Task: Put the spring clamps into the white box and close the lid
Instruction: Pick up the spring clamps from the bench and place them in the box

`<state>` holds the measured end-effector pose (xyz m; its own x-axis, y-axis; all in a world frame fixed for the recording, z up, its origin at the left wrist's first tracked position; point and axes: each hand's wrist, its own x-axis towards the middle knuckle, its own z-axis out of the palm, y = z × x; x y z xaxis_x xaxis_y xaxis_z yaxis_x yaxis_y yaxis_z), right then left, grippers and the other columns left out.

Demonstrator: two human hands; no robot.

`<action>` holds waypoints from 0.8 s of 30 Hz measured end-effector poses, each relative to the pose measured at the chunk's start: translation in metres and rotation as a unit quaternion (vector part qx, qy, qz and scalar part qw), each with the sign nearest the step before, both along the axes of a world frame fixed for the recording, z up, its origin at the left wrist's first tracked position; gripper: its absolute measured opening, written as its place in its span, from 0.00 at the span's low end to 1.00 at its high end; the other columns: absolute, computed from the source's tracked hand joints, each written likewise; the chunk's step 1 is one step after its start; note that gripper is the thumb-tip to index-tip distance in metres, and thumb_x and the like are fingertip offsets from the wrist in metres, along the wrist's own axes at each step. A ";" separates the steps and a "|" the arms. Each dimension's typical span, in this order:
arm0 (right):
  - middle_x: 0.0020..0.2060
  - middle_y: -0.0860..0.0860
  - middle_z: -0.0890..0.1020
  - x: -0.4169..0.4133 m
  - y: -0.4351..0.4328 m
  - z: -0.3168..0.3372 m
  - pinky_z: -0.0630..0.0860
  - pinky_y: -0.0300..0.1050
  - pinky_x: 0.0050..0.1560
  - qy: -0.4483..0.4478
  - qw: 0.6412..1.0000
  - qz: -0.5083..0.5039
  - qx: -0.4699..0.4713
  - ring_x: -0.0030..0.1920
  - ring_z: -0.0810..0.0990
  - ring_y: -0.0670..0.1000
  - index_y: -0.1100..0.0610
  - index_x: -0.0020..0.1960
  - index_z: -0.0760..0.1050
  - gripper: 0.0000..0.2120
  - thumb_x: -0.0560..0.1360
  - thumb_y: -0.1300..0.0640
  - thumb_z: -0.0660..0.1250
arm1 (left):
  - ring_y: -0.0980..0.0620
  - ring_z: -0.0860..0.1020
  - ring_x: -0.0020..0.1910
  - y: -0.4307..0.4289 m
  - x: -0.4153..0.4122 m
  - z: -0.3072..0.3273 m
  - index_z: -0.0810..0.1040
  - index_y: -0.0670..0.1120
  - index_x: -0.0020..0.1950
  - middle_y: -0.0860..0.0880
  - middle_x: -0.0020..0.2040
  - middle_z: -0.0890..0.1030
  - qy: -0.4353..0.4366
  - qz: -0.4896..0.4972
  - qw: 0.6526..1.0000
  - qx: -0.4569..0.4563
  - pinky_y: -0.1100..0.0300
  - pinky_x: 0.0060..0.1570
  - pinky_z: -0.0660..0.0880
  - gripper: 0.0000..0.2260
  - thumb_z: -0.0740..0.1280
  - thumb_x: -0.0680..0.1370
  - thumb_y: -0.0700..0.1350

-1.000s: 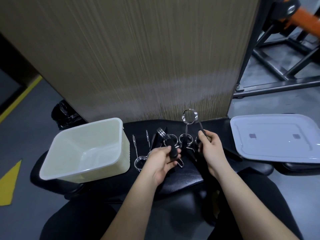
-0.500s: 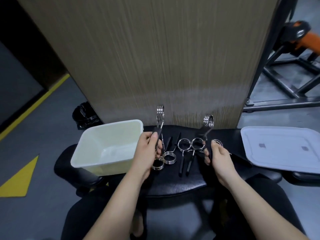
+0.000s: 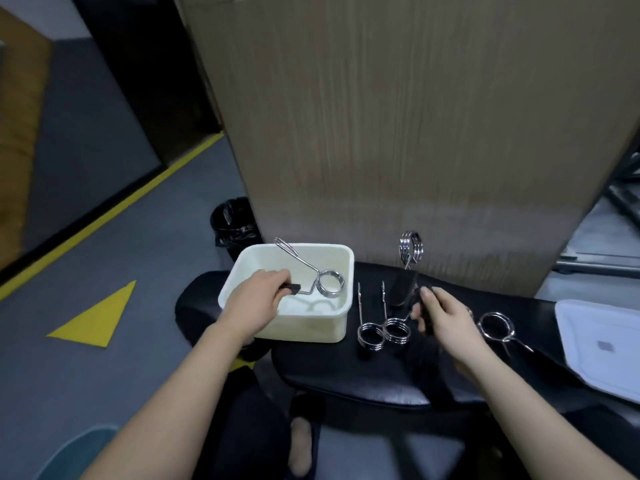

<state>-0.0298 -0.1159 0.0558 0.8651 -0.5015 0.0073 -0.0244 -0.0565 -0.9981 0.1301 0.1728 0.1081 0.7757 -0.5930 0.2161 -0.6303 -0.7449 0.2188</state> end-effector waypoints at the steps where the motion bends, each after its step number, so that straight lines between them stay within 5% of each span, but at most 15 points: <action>1: 0.33 0.54 0.80 0.006 0.003 0.003 0.71 0.42 0.31 0.001 1.000 0.008 -0.009 0.28 0.73 0.48 0.56 0.44 0.76 0.12 0.84 0.55 0.59 | 0.50 0.74 0.48 0.006 0.005 -0.005 0.73 0.51 0.50 0.55 0.42 0.76 0.014 0.001 1.000 0.013 0.51 0.41 0.74 0.02 0.63 0.81 0.48; 11: 0.33 0.51 0.82 0.029 0.014 0.006 0.75 0.45 0.36 0.030 0.986 0.064 -0.151 0.31 0.77 0.48 0.58 0.42 0.77 0.15 0.83 0.54 0.60 | 0.49 0.76 0.43 -0.018 0.060 -0.034 0.77 0.51 0.43 0.53 0.44 0.79 0.208 -0.016 0.976 0.066 0.54 0.43 0.74 0.04 0.71 0.75 0.45; 18: 0.32 0.52 0.82 0.038 0.000 -0.003 0.74 0.39 0.34 0.035 0.988 0.054 -0.139 0.29 0.77 0.47 0.62 0.42 0.76 0.15 0.83 0.56 0.59 | 0.52 0.76 0.47 -0.036 0.091 -0.059 0.82 0.45 0.48 0.53 0.46 0.79 0.274 -0.017 0.952 0.133 0.60 0.46 0.72 0.08 0.76 0.71 0.42; 21: 0.34 0.52 0.83 0.049 -0.001 -0.004 0.74 0.37 0.34 0.044 0.988 0.047 -0.139 0.29 0.77 0.44 0.60 0.43 0.76 0.14 0.83 0.55 0.59 | 0.53 0.76 0.44 -0.031 0.094 -0.070 0.82 0.47 0.47 0.60 0.40 0.76 0.337 -0.003 0.922 0.188 0.64 0.41 0.72 0.06 0.72 0.72 0.38; 24: 0.34 0.51 0.83 0.061 0.003 -0.003 0.75 0.39 0.35 0.055 0.987 0.044 -0.146 0.30 0.77 0.48 0.57 0.42 0.76 0.14 0.83 0.53 0.59 | 0.53 0.80 0.46 -0.029 0.093 -0.081 0.85 0.50 0.44 0.61 0.39 0.79 0.357 0.001 0.901 0.247 0.59 0.48 0.79 0.13 0.65 0.71 0.36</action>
<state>0.0310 -0.1125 0.0524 0.9089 -0.4147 0.0438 -0.1139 -0.3480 -0.9306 0.2231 0.1434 0.0274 0.6138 -0.4781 -0.6282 -0.4577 -0.8639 0.2102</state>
